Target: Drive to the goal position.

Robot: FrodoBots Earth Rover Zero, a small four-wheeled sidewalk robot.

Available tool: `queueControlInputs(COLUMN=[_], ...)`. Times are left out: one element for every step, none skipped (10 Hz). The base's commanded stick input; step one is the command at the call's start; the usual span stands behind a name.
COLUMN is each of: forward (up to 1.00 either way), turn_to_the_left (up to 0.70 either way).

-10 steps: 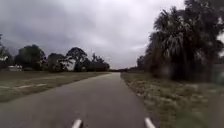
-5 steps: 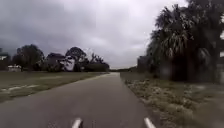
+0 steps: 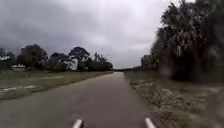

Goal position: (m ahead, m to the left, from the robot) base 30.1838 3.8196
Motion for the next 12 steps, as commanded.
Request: queueControlInputs(forward=[0.84, 0.84, 0.84, 0.84, 0.84, 0.84, 0.84, 0.84, 0.84, 0.84, 0.84, 0.84], turn_to_the_left=[0.03, 0.02, 0.03, 0.03, 0.03, 0.03, 0.03, 0.03, 0.03, 0.03, 0.03, 0.03])
